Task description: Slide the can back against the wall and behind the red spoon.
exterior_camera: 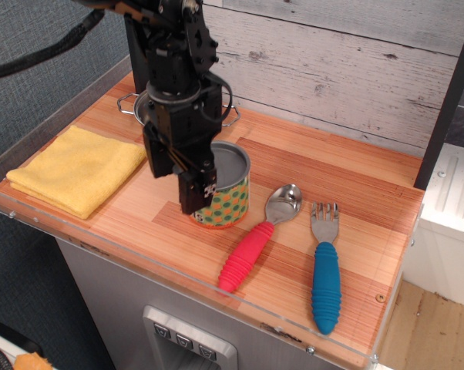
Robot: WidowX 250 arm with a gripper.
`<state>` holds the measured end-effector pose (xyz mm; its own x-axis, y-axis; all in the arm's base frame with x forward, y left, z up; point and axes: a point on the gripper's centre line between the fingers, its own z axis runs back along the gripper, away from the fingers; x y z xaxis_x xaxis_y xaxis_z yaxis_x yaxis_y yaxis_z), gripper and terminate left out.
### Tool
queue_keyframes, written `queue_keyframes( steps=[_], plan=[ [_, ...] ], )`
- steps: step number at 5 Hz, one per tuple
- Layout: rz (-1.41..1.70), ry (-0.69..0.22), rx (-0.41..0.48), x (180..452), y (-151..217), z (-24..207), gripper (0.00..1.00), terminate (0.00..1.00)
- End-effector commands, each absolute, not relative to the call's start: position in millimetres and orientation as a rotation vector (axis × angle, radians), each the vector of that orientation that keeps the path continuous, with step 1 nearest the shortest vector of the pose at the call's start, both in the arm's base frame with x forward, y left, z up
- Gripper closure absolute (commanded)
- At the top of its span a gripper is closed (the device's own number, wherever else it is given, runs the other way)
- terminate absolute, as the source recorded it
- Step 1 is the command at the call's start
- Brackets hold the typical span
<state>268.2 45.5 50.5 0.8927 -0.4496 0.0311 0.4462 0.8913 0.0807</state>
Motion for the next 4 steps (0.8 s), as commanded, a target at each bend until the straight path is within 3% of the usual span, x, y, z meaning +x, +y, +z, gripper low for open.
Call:
queue_keyframes(
  steps=[1, 4],
  plan=[
    [-0.45, -0.114, 0.079, 290.0, 46.4, 67.4, 0.0, 0.0],
    [-0.454, -0.134, 0.067, 311.2, 40.1, 68.7, 0.0, 0.0]
  ],
)
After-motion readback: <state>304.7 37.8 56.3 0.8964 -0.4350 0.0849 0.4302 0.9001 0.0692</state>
